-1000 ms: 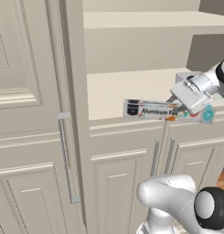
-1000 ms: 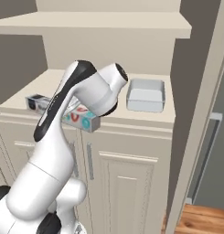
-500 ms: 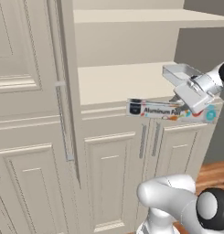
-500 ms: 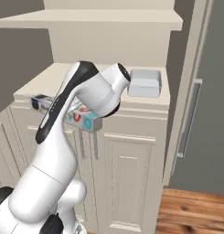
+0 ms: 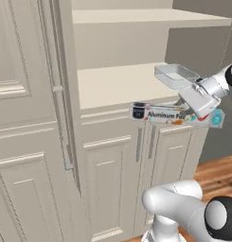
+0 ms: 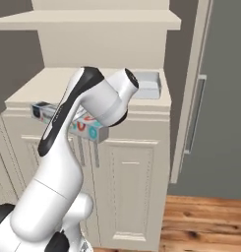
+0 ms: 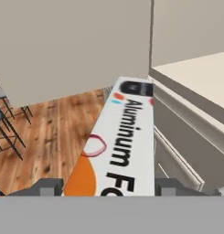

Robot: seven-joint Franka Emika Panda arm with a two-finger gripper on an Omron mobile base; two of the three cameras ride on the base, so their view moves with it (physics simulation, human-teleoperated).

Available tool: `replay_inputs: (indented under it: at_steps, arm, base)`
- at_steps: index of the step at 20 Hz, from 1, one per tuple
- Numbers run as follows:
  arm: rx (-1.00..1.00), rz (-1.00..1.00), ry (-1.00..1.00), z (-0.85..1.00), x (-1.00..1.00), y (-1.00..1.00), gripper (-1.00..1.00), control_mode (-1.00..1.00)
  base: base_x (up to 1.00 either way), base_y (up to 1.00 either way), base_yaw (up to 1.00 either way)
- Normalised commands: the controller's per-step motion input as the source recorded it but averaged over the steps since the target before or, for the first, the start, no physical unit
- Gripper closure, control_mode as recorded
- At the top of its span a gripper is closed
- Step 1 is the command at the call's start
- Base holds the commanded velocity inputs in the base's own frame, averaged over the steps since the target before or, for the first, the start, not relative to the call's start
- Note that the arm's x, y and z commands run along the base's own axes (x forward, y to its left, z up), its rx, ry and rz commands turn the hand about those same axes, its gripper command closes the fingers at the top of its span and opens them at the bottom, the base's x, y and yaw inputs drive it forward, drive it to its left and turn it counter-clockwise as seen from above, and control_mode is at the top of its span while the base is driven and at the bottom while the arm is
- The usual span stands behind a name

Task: Retrieve the tupperware and aluminum foil from the cabinet and place them on the dining counter near the plate with squash and lemon wedge to prepare for storing leftovers.

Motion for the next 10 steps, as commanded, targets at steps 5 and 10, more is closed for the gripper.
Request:
replay_inputs:
  at_steps: [5,10]
  arm:
    - [0.0,0.0,0.0,0.0,0.0,0.0,1.0,1.0]
    - [0.0,0.0,0.0,0.0,0.0,0.0,1.0,1.0]
  base:
    - [-0.02,0.35,-0.39]
    - [-0.57,0.7,-0.48]
